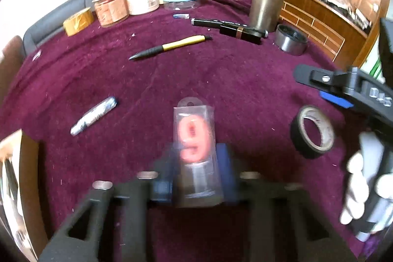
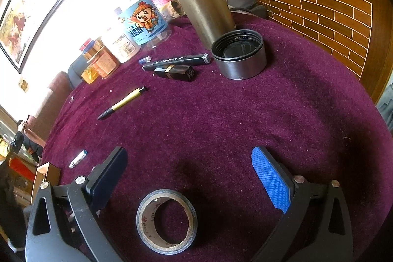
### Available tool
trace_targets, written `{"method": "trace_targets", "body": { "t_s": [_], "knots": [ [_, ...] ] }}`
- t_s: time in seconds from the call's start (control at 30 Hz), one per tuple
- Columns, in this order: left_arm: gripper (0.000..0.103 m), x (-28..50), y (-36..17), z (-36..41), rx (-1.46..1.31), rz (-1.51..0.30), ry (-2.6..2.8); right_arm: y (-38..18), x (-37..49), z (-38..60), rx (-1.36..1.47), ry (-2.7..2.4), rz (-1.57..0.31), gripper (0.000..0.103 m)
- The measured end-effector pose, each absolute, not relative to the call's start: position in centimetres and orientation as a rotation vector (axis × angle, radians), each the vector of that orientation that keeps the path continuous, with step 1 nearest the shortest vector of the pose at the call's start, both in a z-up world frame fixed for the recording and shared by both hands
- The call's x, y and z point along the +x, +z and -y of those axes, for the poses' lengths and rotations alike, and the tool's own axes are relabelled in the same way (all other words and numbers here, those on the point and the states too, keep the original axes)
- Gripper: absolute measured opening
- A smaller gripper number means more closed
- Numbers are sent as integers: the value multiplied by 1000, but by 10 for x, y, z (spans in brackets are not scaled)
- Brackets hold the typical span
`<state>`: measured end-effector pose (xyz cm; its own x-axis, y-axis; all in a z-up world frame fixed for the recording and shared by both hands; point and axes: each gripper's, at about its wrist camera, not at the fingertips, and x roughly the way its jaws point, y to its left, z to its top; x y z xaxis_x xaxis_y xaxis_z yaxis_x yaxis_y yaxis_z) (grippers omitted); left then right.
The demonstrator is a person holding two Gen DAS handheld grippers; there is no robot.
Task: Organize rigid objects
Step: 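Lift the candle package with the left gripper while the right gripper grasps the gray tape roll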
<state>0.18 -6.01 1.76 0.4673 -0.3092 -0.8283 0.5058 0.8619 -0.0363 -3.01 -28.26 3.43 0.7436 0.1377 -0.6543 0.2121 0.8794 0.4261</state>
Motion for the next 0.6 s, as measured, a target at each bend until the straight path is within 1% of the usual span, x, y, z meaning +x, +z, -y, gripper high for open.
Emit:
{"method": "trace_targets", "body": {
  "t_s": [0.23,0.3,0.4,0.43,0.47,0.5,0.53,0.57,0.6],
  "knots": [
    [23,-49,58,9,111,-877,-496,35,-29,283,496,-37,-765,101],
    [23,-63,67,-5,81,-862,-498,42,-31,279,446,-11,-832,99],
    [23,-80,77,-26,35,-845,-503,57,-50,273,346,6,-824,98],
    [23,-83,79,-31,22,-842,-505,59,-53,269,285,-5,-827,94],
    [23,-86,81,-39,0,-837,-504,60,-56,265,222,-13,-831,84],
    [23,-88,82,-45,-16,-834,-503,58,-58,260,165,-13,-845,77],
    [23,-91,82,-49,-30,-831,-501,55,-58,256,139,-7,-863,63],
    [23,-91,81,-54,-46,-830,-494,50,-56,253,121,3,-895,52],
    [23,-91,81,-59,-67,-830,-487,44,-53,250,104,-2,-922,48]
  ]
}}
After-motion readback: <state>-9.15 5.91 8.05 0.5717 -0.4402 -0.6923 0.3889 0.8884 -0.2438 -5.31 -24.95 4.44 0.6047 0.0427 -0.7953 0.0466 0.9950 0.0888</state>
